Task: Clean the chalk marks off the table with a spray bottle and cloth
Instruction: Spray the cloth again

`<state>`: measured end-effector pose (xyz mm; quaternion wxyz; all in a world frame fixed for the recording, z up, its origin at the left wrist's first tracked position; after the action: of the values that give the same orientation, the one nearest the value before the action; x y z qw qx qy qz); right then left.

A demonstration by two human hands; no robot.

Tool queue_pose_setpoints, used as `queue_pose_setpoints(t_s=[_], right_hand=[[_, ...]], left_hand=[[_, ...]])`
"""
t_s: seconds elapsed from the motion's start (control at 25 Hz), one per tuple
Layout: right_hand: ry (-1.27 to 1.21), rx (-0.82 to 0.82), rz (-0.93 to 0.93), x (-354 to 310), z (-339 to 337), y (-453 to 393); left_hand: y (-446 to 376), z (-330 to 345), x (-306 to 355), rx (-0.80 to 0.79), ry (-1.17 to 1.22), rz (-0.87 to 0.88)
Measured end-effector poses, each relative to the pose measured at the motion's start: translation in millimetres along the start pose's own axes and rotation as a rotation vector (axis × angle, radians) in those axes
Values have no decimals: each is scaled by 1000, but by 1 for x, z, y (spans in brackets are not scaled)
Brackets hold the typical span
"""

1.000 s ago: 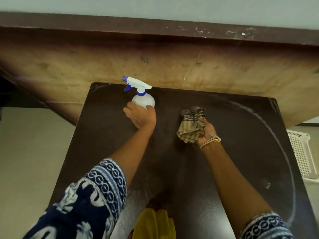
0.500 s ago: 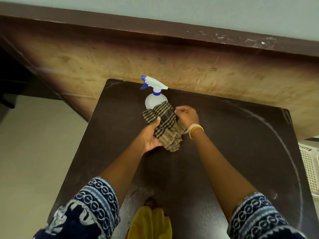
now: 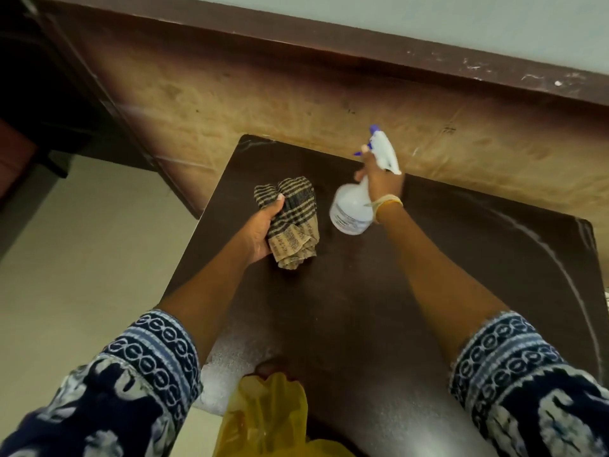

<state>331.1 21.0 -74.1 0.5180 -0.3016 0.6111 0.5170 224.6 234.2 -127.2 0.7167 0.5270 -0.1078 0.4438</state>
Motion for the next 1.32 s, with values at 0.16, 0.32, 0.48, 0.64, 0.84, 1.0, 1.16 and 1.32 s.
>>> queue_pose_setpoints(t_s=[0.16, 0.32, 0.48, 0.64, 0.84, 1.0, 1.16, 1.32], right_hand=[[176, -183, -47, -18, -62, 29], [379, -472, 167, -9, -106, 63], [302, -531, 285, -14, -134, 95], [345, -532, 261, -21, -139, 114], [453, -433, 153, -28, -144, 127], [459, -457, 130, -30, -151, 130], [466, -464, 143, -31, -151, 133], [483, -446, 137, -33, -149, 138]], left_hand=[[3, 19, 3, -6, -46, 24], [8, 63, -8, -81, -76, -10], [19, 103, -24, -131, -14, -35], [33, 132, -35, -202, 22, -38], [47, 149, -42, -232, 8, -46], [51, 148, -43, -234, -15, -47], [55, 146, -44, -239, -21, -25], [60, 144, -43, -242, -28, -1]])
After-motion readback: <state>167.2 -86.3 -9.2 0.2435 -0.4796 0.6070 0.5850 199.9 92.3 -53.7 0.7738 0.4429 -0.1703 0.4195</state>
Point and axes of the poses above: each hand's wrist, its own y-axis away from the middle knuckle, its own z-axis out of the palm, x = y × z, the point moved 5 cm from there along -y, towards the middle knuckle, and after that the axes turned 2 degrees about z, right-handed, at the moved point
